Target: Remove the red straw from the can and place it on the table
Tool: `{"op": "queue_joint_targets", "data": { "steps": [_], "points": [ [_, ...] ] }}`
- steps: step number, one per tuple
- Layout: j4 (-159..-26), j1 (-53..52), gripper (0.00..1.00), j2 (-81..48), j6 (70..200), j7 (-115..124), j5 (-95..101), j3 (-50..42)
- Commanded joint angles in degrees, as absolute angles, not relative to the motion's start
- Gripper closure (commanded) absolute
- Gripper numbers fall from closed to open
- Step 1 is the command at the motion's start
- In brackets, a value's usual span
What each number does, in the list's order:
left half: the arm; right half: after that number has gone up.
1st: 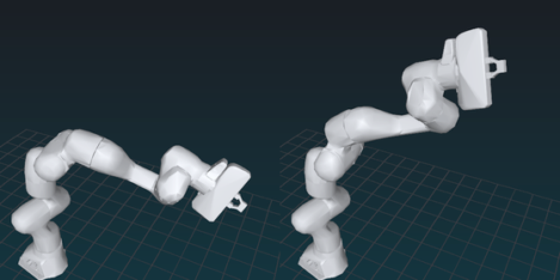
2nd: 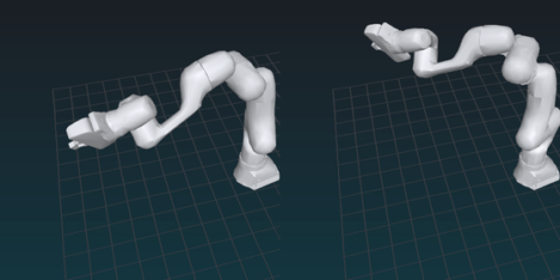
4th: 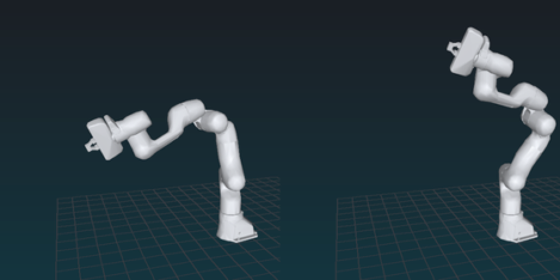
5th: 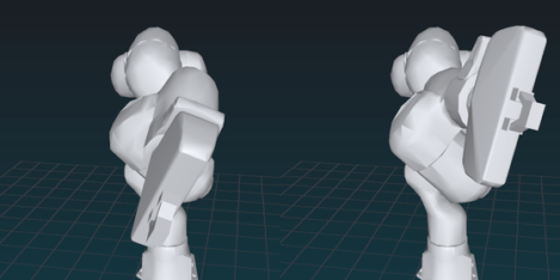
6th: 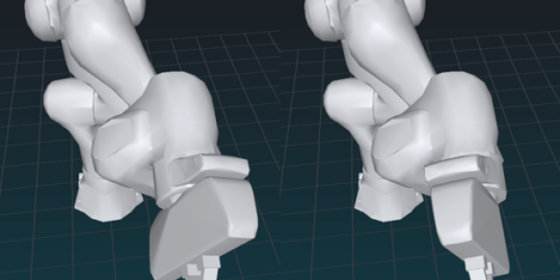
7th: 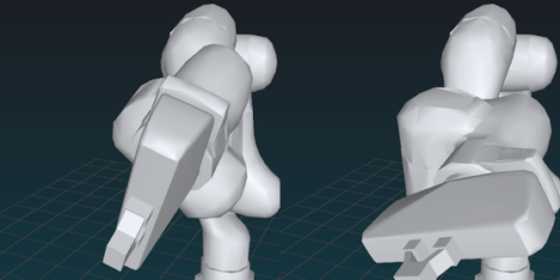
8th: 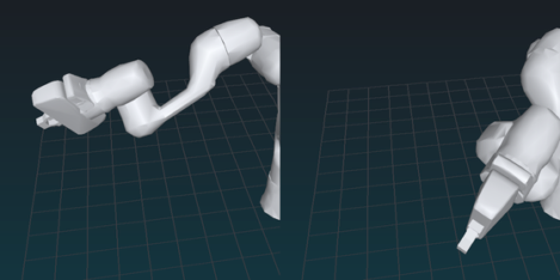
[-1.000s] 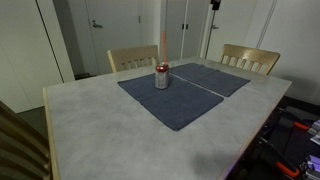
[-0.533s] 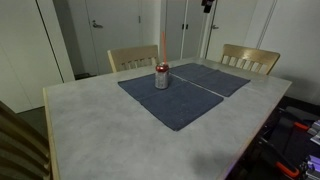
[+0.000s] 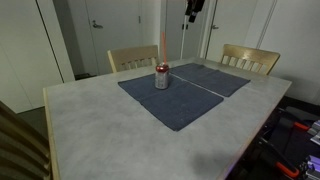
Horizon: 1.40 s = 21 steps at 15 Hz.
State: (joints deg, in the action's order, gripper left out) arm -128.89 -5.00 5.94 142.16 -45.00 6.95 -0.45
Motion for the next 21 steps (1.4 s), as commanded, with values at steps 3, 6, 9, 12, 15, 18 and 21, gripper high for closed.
{"op": "queue_joint_targets", "data": {
  "steps": [3, 6, 9, 12, 15, 18, 21],
  "points": [
    [-123.1, -4.5, 0.0, -1.6, 147.2, -56.3, -3.2, -0.2],
    [-120.8, -3.6, 0.0, -4.7, 149.7, -57.9, -9.7, 0.6],
    [-121.7, -3.1, 0.0, -3.7, 148.6, -55.4, -8.2, 1.2],
    [-120.5, -2.6, 0.0, -4.8, 148.3, -56.1, -10.5, 1.6],
    [-118.9, -1.5, 0.0, -6.1, 148.0, -58.3, -19.5, 2.4],
    [-117.2, -0.1, 0.0, -7.5, 148.3, -61.4, -30.7, 3.0],
    [-116.0, 1.1, 0.0, -8.8, 148.5, -63.9, -39.5, 3.2]
  ]
}}
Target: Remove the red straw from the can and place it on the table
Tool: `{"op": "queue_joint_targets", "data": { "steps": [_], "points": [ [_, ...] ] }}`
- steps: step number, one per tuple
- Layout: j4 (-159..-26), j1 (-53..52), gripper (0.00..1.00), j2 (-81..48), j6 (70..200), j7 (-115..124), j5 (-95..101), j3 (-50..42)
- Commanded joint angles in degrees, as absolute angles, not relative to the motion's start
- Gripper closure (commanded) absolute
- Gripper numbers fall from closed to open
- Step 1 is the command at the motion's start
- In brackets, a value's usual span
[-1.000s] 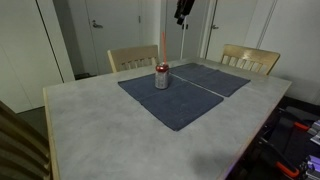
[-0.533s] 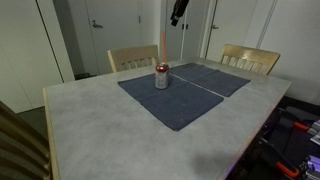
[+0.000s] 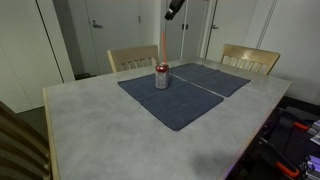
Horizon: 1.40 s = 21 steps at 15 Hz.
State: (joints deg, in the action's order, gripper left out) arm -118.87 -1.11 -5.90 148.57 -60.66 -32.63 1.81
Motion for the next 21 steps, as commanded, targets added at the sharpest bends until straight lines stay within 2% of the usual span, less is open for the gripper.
{"op": "queue_joint_targets", "data": {
  "steps": [1, 10, 21],
  "points": [
    [-115.8, 1.4, 0.0, -9.3, 148.5, -64.4, -41.7, 3.3],
    [-113.9, 2.5, 0.0, -14.1, 149.3, -64.2, -54.8, 3.8],
    [-109.5, 4.3, 0.0, -19.2, 146.7, -64.4, -57.3, 3.8]
  ]
}}
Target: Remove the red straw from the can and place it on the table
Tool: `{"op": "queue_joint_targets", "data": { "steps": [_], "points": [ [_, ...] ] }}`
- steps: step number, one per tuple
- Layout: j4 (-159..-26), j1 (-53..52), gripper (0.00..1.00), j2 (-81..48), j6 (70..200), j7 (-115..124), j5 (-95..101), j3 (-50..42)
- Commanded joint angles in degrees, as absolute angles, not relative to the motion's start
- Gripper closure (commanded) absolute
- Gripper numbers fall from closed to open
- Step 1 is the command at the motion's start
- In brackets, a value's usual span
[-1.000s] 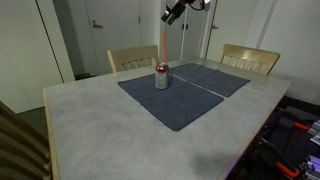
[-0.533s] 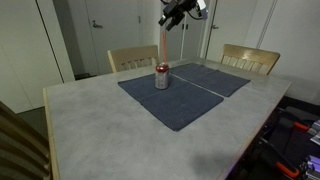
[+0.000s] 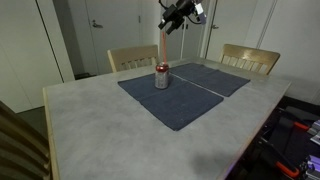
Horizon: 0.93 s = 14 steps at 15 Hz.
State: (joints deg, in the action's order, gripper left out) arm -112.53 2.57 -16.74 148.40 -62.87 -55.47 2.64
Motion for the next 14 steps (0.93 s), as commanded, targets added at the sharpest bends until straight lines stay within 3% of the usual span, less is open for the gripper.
{"op": "queue_joint_targets", "data": {
  "steps": [1, 13, 14],
  "points": [
    [-109.1, 4.4, 0.0, -19.7, 146.5, -64.4, -57.2, 3.9],
    [-104.2, 5.0, 0.0, -24.3, 141.8, -63.4, -55.9, 4.3],
    [-104.0, 5.0, 0.14, -24.6, 141.6, -63.5, -55.9, 4.4]
  ]
}}
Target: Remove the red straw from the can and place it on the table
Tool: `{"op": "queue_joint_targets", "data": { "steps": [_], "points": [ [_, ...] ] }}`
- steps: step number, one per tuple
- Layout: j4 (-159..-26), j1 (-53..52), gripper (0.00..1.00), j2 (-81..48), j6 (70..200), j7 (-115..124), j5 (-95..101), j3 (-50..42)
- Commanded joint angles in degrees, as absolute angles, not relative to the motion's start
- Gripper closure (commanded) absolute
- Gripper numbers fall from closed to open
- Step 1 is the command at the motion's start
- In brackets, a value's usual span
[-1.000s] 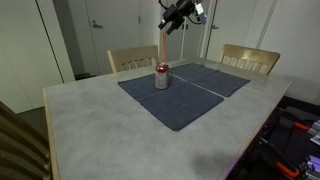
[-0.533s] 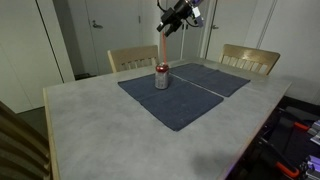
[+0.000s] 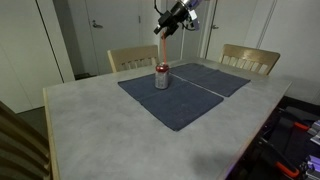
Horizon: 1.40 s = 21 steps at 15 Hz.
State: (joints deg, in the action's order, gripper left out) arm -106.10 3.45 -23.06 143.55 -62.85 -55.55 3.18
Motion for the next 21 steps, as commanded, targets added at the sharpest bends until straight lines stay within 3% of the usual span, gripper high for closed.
{"op": "queue_joint_targets", "data": {
  "steps": [1, 11, 13, 21],
  "points": [
    [-103.9, 5.0, 0.26, -24.7, 141.5, -63.5, -55.9, 4.4],
    [-103.4, 5.2, 0.97, -24.9, 139.4, -63.7, -55.7, 4.2],
    [-103.3, 5.3, 1.0, -24.9, 139.1, -63.6, -55.6, 4.2],
    [-103.6, 5.2, 0.98, -24.4, 138.8, -63.7, -55.5, 4.1]
  ]
}}
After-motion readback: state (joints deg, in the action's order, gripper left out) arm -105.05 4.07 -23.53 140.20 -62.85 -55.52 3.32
